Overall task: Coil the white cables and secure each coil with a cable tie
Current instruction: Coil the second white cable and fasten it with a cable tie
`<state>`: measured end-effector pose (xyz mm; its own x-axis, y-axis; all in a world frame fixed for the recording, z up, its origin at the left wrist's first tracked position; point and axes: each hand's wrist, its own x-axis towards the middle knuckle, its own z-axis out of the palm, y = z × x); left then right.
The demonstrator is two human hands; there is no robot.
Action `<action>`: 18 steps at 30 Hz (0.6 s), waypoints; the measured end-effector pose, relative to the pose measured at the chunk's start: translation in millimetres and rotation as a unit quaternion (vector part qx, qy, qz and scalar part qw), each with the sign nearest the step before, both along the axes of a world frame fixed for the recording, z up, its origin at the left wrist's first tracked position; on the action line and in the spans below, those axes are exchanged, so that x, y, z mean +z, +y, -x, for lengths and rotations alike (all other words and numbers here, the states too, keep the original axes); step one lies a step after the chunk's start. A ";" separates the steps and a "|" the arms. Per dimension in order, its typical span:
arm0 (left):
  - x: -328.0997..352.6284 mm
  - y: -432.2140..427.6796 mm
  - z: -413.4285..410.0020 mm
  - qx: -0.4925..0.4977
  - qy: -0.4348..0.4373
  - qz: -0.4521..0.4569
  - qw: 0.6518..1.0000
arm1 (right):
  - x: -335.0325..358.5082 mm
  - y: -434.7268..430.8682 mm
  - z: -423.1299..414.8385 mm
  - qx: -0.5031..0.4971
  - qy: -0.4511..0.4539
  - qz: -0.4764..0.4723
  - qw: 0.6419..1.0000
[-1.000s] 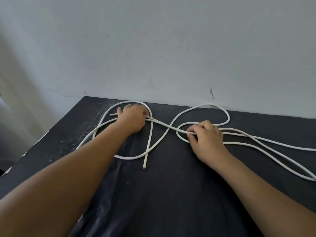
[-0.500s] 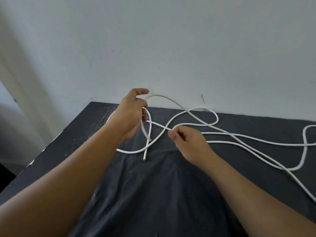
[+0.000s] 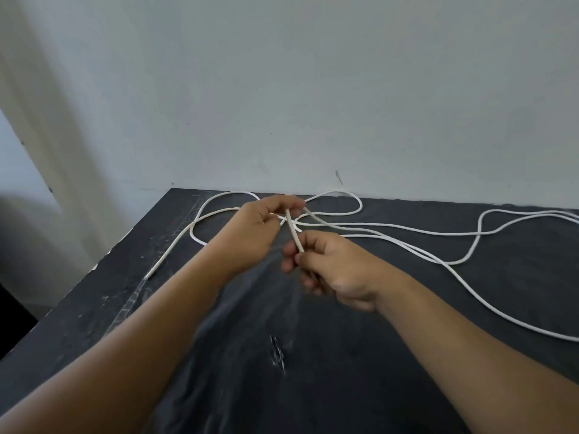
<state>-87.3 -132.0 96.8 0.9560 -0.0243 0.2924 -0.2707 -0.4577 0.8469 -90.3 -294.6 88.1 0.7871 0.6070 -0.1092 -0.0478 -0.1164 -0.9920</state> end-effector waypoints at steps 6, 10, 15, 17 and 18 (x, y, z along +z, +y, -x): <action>-20.6 -8.9 -5.9 0.052 -0.122 -0.248 0.959 | 20.4 -37.3 23.7 0.041 0.112 -0.044 0.992; -23.8 -13.9 -11.8 0.069 -0.137 -0.196 0.968 | 31.4 -64.2 21.6 -0.019 0.130 -0.217 0.967; -37.0 -14.4 -8.4 0.097 -0.042 -0.095 0.990 | 55.0 -104.8 -0.1 -0.153 0.118 -0.390 0.900; -38.1 -17.0 -3.2 0.095 -0.039 -0.030 0.994 | 62.4 -116.1 -9.6 -0.205 0.111 -0.416 0.879; -36.8 -18.7 -1.1 0.093 -0.050 -0.028 0.994 | 64.9 -119.8 -14.2 -0.224 0.108 -0.424 0.871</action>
<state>-86.2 -150.7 60.1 0.9115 0.1308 0.3899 -0.2591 -0.5534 0.7916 -76.1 -414.4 153.0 0.9823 0.1793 0.0544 -0.0962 0.7320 -0.6745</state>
